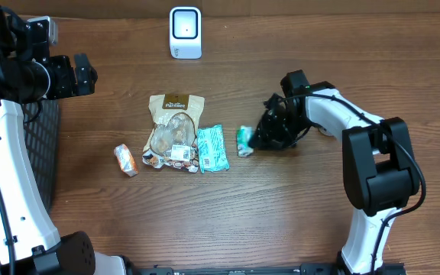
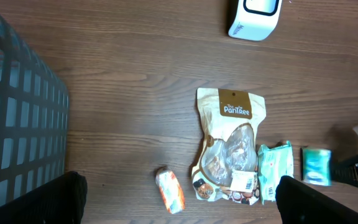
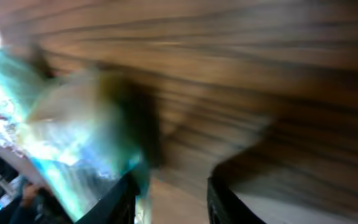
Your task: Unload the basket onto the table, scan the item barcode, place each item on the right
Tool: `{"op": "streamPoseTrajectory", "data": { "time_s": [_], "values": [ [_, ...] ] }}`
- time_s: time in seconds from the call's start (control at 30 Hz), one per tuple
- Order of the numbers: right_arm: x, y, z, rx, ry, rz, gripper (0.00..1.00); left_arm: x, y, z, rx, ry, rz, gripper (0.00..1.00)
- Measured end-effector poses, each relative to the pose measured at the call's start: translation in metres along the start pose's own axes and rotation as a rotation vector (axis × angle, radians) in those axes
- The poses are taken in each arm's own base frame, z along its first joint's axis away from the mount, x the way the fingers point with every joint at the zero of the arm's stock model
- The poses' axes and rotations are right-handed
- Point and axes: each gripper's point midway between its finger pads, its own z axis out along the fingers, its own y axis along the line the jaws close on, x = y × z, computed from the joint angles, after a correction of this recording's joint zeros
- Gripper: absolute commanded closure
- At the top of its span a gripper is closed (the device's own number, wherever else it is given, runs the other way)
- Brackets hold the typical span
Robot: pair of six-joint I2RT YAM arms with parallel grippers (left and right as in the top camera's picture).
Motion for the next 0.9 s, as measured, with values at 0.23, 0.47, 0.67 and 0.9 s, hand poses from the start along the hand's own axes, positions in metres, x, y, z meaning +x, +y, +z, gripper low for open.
{"op": "streamPoseTrajectory", "data": {
  "time_s": [0.23,0.47,0.67,0.9],
  "values": [
    [-0.006,-0.013,-0.029,0.168,-0.004,0.034,0.64,0.000,0.000,0.000,0.000,0.000,0.000,0.00],
    [-0.018,0.016,-0.056,0.152,-0.034,0.001,0.73,0.000,0.000,0.000,0.000,0.000,0.000,0.00],
    [-0.015,0.055,-0.031,0.125,-0.048,-0.048,0.94,0.000,0.000,0.000,0.000,0.000,0.000,0.00],
    [0.006,0.080,0.016,0.190,-0.064,-0.008,0.96,0.000,0.000,0.000,0.000,0.000,0.000,0.00]
  ]
}}
